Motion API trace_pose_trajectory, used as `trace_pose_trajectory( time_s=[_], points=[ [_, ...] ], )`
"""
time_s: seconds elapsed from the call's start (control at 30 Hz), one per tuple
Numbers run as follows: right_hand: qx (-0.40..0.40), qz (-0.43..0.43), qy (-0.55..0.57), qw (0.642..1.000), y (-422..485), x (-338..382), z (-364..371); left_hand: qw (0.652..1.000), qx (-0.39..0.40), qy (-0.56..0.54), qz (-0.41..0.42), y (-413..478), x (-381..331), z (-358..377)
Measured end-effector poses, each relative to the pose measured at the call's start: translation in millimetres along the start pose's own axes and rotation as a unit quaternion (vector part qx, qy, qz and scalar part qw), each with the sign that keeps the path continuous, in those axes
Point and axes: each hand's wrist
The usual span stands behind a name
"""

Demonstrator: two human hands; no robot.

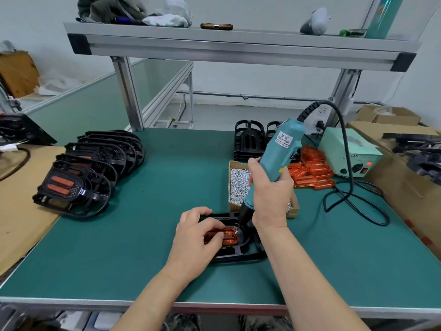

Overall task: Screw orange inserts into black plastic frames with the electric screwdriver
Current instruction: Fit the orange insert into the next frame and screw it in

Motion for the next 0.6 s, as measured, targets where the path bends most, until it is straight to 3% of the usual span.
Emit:
trace_pose_trajectory(
  time_s=[0.3,0.6],
  points=[
    [0.038,-0.038,-0.033,0.998,-7.4,-0.5,7.5,1.000,0.001,0.003,0.011,-1.8,-1.0,-1.1],
    [0.032,-0.036,-0.025,0.999,-4.4,-6.2,4.1,0.992,0.044,0.116,0.019,-1.6,-3.0,1.8]
  ],
)
Point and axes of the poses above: each hand's wrist, its own y-axis towards the middle knuckle, its own z-axis out of the palm, x = y × z, and after that the axes turned 12 degrees about -y, right-handed
